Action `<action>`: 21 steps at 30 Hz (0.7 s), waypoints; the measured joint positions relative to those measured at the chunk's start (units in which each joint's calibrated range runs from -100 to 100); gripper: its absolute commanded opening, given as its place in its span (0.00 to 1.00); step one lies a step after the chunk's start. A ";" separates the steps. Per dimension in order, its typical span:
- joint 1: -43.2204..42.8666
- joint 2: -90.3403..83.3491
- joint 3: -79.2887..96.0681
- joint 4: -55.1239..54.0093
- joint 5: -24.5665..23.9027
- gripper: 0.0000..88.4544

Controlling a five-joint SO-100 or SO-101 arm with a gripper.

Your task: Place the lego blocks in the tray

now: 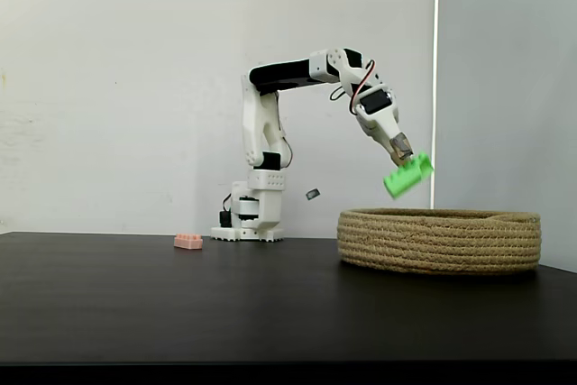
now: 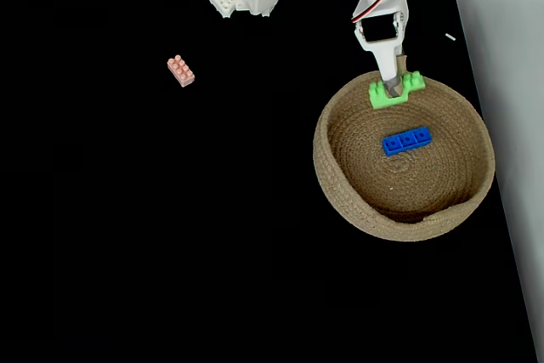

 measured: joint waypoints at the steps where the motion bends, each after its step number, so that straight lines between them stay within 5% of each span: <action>1: -0.49 0.34 0.00 -0.57 -0.24 0.33; 8: -0.57 0.42 5.39 -8.44 0.20 0.33; 12: 2.28 -2.04 5.30 -3.65 2.25 0.34; 17: 11.40 -5.60 2.21 9.91 5.62 0.33; 21: 23.78 -7.80 6.54 10.31 11.09 0.36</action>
